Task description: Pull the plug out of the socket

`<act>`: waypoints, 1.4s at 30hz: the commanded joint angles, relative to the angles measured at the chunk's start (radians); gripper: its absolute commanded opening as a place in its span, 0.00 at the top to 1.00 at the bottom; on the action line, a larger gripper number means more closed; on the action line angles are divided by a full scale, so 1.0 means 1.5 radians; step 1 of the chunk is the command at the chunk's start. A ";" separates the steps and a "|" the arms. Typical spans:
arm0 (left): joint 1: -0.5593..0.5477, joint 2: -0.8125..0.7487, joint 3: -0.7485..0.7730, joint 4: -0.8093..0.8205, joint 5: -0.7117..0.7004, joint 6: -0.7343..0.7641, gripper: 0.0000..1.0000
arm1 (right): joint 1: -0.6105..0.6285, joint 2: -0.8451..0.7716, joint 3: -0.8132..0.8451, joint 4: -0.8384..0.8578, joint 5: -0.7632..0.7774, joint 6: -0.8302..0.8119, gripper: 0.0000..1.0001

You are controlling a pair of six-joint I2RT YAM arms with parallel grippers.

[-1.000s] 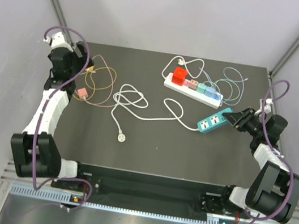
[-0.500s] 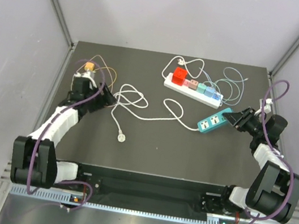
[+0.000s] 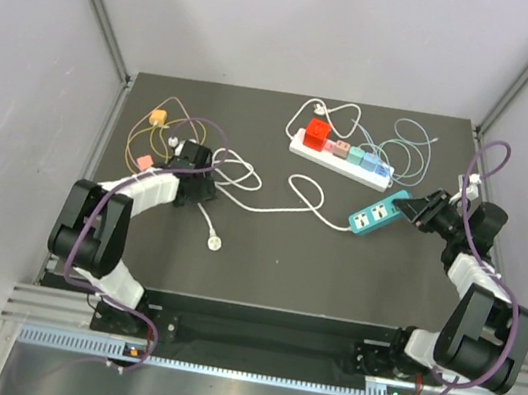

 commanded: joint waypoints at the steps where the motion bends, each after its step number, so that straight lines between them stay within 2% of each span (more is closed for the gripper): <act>1: -0.009 0.004 0.015 -0.001 -0.076 0.011 0.30 | -0.001 -0.004 0.027 0.024 -0.007 -0.011 1.00; 3: -0.009 0.018 0.022 0.003 -0.080 0.019 0.42 | -0.001 0.001 0.029 0.024 -0.009 -0.011 1.00; 4: -0.009 0.026 0.029 0.004 -0.077 0.021 0.53 | -0.001 0.002 0.029 0.024 -0.010 -0.011 1.00; 7: -0.009 0.060 0.043 0.008 -0.053 0.028 0.68 | -0.001 -0.004 0.028 0.023 -0.008 -0.012 1.00; 8: -0.009 0.072 0.045 0.011 -0.047 0.030 0.77 | -0.001 -0.007 0.028 0.023 -0.007 -0.012 1.00; 10: -0.010 0.077 0.048 0.020 -0.019 0.034 0.85 | -0.001 -0.008 0.027 0.023 -0.007 -0.013 1.00; 11: -0.012 0.077 0.048 0.024 -0.010 0.038 0.95 | -0.001 -0.007 0.027 0.022 -0.007 -0.013 1.00; 12: -0.012 0.074 0.048 0.029 0.014 0.043 1.00 | -0.001 -0.006 0.028 0.022 -0.008 -0.013 1.00; 17: -0.013 0.002 0.047 0.090 0.095 0.065 1.00 | 0.001 0.002 0.028 0.025 -0.014 -0.013 1.00; 21: 0.005 -0.019 0.118 0.111 0.108 0.051 1.00 | 0.012 0.009 0.027 0.037 -0.026 -0.008 1.00; 27: 0.055 0.076 0.255 0.124 0.211 0.011 1.00 | 0.057 0.014 0.021 0.094 -0.044 0.034 1.00; 30: 0.064 0.144 0.329 0.129 0.220 0.009 1.00 | 0.127 0.014 0.036 0.097 -0.021 0.048 1.00; 31: 0.067 0.160 0.347 0.131 0.220 0.009 1.00 | 0.174 0.013 0.042 0.096 -0.010 0.045 1.00; 33: 0.078 0.209 0.401 0.130 0.235 0.009 1.00 | 0.223 0.018 0.074 0.096 0.024 0.041 1.00; 34: 0.081 0.223 0.416 0.133 0.241 0.008 1.00 | 0.276 0.034 0.093 0.094 0.033 0.035 1.00; 36: 0.091 0.265 0.461 0.132 0.248 0.015 1.00 | 0.317 0.061 0.165 0.088 0.059 0.033 1.00; 42: 0.117 0.370 0.548 0.148 0.289 0.024 1.00 | 0.435 0.259 0.398 0.071 0.137 0.070 1.00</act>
